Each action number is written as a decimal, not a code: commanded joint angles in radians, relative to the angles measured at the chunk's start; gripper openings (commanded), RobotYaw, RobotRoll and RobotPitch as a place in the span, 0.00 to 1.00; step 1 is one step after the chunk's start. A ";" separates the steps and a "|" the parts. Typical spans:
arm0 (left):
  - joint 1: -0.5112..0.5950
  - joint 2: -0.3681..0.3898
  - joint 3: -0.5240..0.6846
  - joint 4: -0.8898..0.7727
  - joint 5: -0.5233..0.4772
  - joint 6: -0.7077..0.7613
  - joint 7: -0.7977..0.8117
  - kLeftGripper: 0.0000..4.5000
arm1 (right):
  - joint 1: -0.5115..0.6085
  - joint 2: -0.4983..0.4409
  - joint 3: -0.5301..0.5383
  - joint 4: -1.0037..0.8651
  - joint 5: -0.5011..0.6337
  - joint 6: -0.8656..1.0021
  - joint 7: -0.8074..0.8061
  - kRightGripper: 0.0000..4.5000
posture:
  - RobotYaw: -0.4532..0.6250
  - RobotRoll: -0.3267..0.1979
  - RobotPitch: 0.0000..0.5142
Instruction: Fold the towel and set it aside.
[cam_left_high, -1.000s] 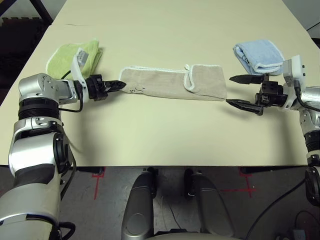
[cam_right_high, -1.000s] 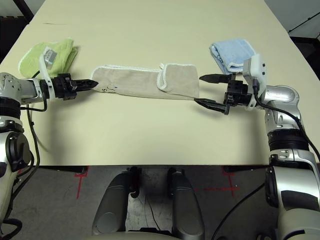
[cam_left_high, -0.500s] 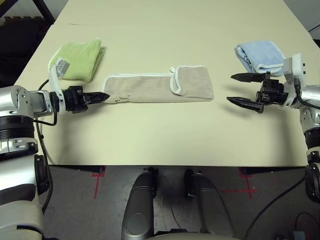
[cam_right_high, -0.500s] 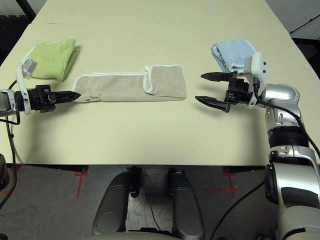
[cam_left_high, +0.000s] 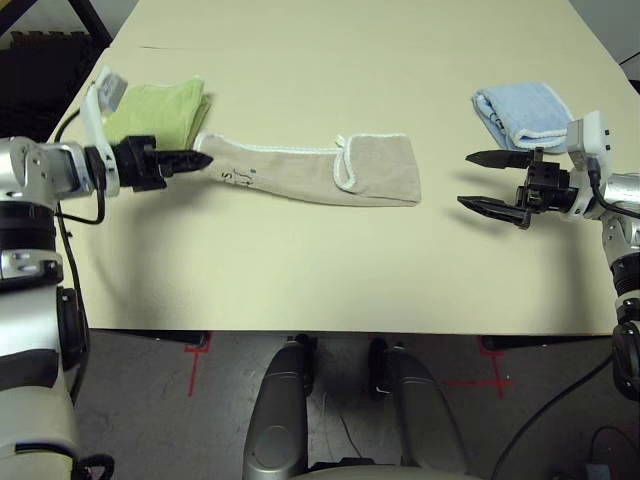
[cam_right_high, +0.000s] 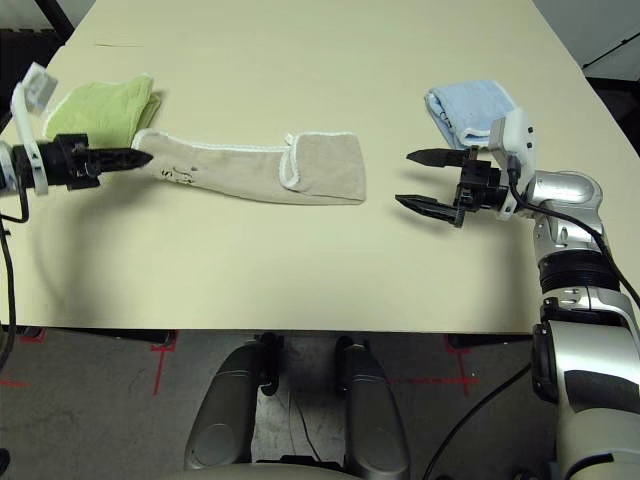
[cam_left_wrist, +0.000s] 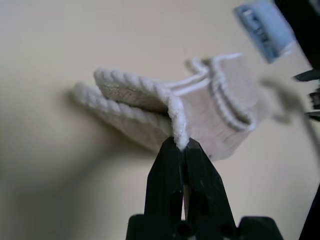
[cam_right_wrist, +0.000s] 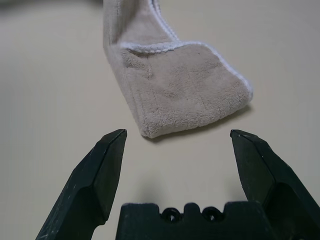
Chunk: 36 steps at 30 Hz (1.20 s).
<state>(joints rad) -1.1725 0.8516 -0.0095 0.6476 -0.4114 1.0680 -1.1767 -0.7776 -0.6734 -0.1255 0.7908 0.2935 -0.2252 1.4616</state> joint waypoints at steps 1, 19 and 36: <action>-0.063 -0.040 -0.036 -0.047 -0.026 0.025 -0.067 0.00 | 0.017 -0.009 -0.004 -0.013 0.002 -0.007 -0.005 1.00 | 0.51 0.62 0.40; -0.168 -0.425 -0.099 0.023 0.013 -0.059 0.028 0.00 | 0.095 -0.036 -0.029 -0.109 0.037 0.025 -0.068 1.00 | 0.48 0.62 0.40; -0.227 -0.505 -0.195 0.088 0.072 -0.101 -0.118 0.00 | 0.101 -0.037 -0.021 -0.130 0.042 0.034 -0.094 1.00 | 0.49 0.62 0.39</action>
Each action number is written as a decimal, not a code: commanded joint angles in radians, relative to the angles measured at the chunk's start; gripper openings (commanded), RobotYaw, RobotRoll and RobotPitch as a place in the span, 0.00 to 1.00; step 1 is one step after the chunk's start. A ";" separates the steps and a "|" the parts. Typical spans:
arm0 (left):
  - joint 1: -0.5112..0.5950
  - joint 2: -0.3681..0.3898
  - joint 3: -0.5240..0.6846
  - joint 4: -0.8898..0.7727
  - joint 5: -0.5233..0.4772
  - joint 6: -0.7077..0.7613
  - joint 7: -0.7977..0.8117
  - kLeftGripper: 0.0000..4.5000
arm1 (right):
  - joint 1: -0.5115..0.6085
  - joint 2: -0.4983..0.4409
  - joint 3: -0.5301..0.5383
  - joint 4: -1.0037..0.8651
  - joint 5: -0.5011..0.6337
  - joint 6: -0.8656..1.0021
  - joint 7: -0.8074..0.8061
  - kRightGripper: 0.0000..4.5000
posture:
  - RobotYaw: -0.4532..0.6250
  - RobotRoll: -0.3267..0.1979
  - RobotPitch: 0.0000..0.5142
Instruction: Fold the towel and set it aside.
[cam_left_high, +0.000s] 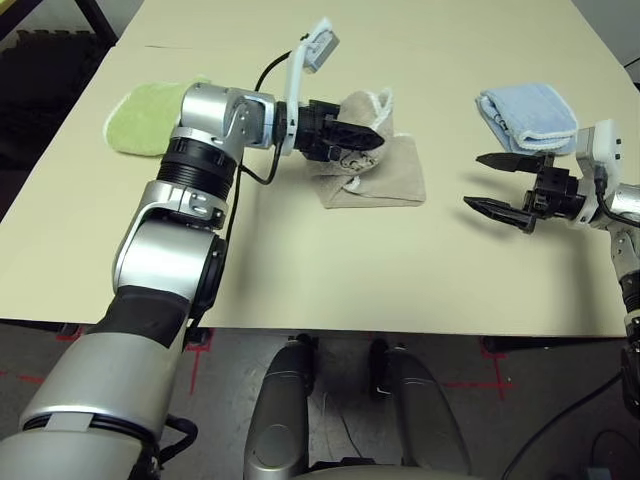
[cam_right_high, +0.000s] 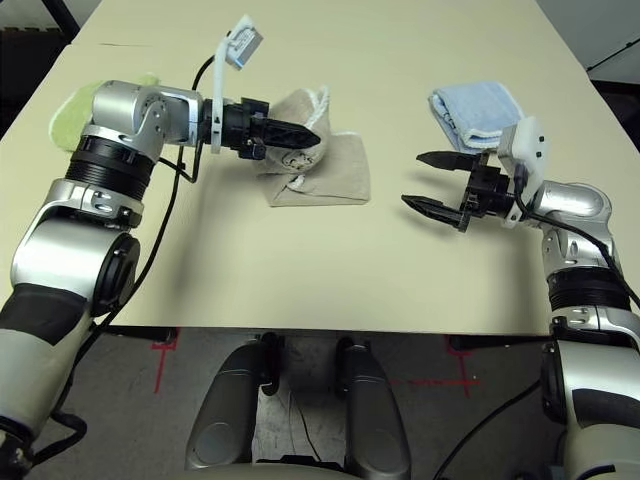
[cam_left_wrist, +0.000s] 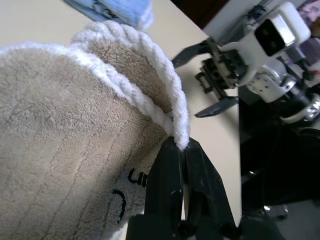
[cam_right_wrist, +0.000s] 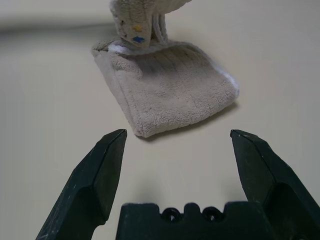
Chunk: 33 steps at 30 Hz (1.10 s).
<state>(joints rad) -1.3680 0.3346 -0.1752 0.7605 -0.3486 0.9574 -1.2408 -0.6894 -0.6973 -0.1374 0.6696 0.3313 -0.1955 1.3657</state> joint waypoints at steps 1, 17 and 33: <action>-0.038 0.021 -0.042 -0.021 0.017 0.006 -0.075 0.00 | 0.011 -0.012 -0.008 -0.006 0.003 0.004 0.001 1.00 | 0.49 0.62 0.39; -0.063 0.104 -0.188 0.026 0.175 -0.234 -0.338 0.00 | 0.017 -0.012 -0.007 -0.016 0.005 0.004 0.002 1.00 | 0.48 0.62 0.39; -0.125 -0.058 -0.069 0.174 0.182 -0.280 -0.197 0.00 | 0.027 -0.017 -0.007 -0.037 0.004 0.015 -0.001 1.00 | 0.47 0.62 0.39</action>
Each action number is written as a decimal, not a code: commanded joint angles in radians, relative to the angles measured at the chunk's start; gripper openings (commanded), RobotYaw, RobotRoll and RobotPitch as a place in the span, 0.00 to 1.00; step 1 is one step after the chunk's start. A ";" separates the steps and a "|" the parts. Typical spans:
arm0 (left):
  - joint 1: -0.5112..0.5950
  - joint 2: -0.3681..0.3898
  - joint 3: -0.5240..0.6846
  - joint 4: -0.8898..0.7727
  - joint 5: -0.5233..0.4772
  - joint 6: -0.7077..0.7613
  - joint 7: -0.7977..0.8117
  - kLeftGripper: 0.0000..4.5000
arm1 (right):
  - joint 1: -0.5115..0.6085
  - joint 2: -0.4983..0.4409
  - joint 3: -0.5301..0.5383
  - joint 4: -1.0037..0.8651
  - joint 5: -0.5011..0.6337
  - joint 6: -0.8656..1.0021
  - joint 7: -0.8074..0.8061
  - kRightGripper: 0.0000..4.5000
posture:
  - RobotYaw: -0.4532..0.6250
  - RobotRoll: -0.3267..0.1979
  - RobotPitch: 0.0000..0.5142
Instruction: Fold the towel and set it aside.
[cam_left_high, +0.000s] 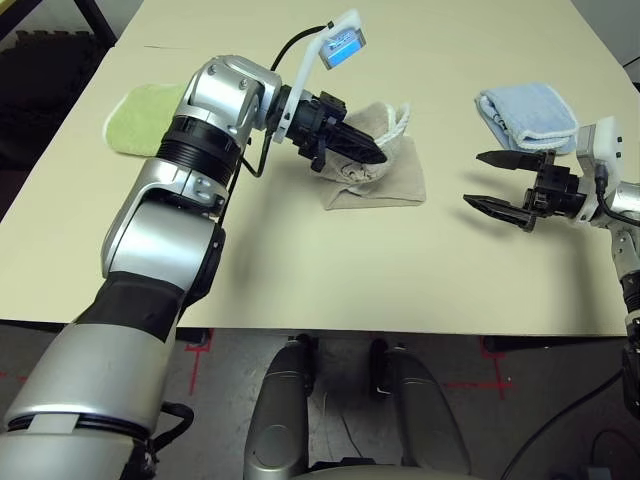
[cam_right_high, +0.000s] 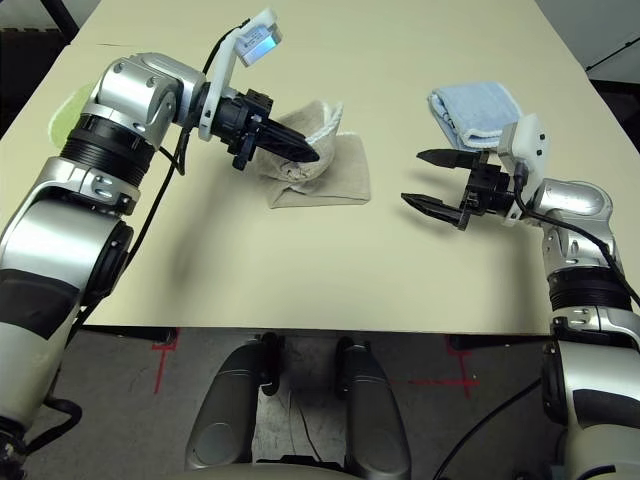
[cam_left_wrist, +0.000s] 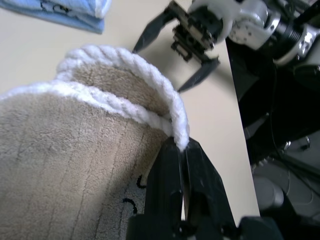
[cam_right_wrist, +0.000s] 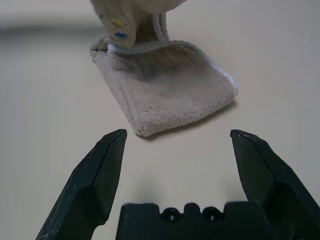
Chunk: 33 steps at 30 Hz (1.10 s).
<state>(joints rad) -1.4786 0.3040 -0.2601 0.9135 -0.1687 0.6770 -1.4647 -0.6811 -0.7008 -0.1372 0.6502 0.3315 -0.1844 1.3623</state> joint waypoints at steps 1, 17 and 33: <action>-0.012 -0.037 0.021 0.027 0.005 0.002 0.035 0.00 | 0.019 -0.014 -0.007 -0.019 0.004 0.005 0.002 1.00 | 0.47 0.62 0.39; 0.058 -0.119 0.006 0.106 0.081 -0.024 0.102 0.05 | 0.024 -0.016 -0.004 -0.043 0.001 0.019 -0.003 1.00 | 0.46 0.62 0.40; 0.111 0.010 0.210 -0.047 -0.024 -0.220 0.114 0.99 | -0.051 0.002 0.003 0.009 -0.005 0.011 -0.003 1.00 | 0.48 0.62 0.40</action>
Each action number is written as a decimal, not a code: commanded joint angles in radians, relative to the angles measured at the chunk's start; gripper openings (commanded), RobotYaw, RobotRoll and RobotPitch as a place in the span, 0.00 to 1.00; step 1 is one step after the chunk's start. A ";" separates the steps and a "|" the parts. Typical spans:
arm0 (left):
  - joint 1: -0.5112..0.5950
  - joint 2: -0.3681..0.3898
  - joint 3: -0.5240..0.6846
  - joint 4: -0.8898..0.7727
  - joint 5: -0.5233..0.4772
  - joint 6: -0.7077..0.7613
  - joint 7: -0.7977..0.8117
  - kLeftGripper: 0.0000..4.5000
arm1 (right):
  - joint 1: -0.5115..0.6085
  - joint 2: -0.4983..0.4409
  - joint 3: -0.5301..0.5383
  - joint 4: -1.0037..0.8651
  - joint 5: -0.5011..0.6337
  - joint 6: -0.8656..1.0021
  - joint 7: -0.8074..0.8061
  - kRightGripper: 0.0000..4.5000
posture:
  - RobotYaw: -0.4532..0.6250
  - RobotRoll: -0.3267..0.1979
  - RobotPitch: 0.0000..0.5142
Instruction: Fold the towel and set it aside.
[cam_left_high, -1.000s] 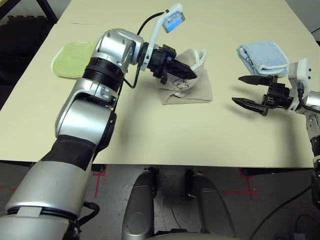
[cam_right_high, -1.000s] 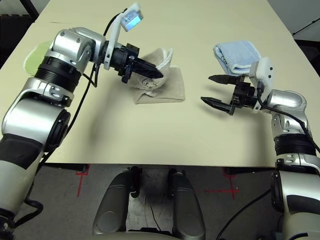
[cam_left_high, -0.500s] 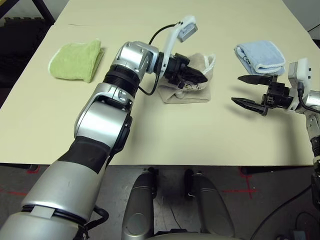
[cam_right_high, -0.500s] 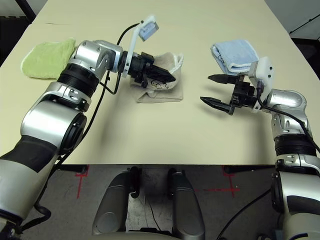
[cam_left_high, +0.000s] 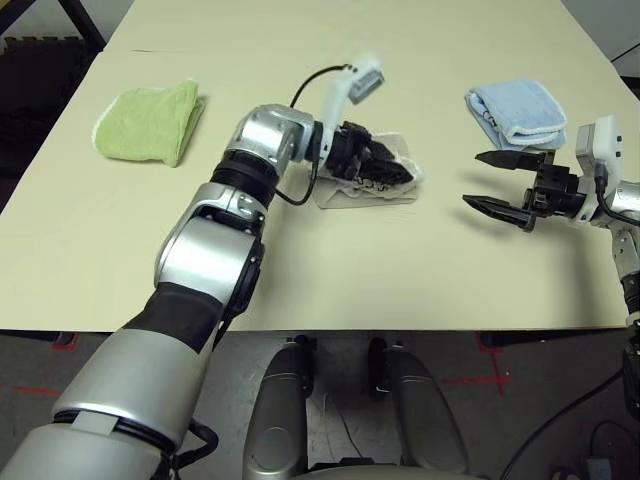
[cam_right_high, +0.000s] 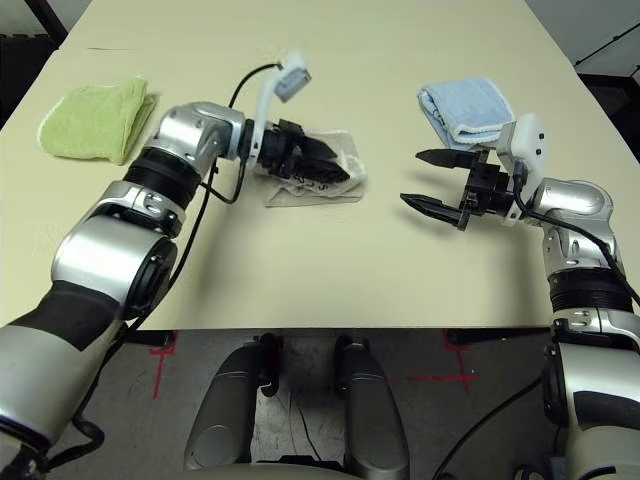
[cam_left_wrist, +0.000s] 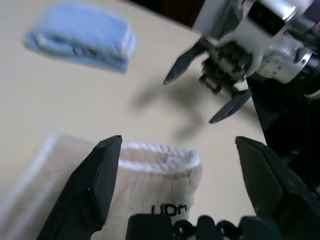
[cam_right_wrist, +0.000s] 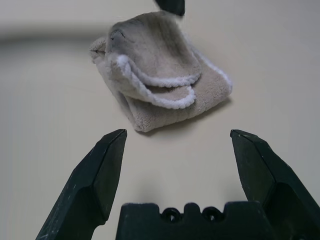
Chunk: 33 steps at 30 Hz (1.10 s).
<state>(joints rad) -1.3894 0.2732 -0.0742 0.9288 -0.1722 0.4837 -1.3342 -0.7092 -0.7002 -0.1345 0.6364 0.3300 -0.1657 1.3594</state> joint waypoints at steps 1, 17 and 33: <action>0.033 0.060 0.028 -0.084 -0.020 -0.036 -0.018 0.99 | -0.031 0.005 0.002 0.027 -0.003 -0.007 -0.001 1.00 | 0.48 0.62 0.40; 0.345 0.250 0.069 -0.298 -0.043 -0.314 -0.041 0.99 | -0.106 0.033 0.030 0.064 -0.010 0.007 0.074 1.00 | 0.50 0.62 0.41; 0.393 0.283 0.007 -0.402 -0.086 -0.172 -0.097 0.99 | -0.077 0.016 0.022 0.019 -0.010 0.072 0.088 1.00 | 0.49 0.62 0.39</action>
<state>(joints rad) -1.0097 0.5420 -0.0378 0.5371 -0.2771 0.3344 -1.4071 -0.8052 -0.6684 -0.1162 0.6724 0.3293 -0.0730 1.4365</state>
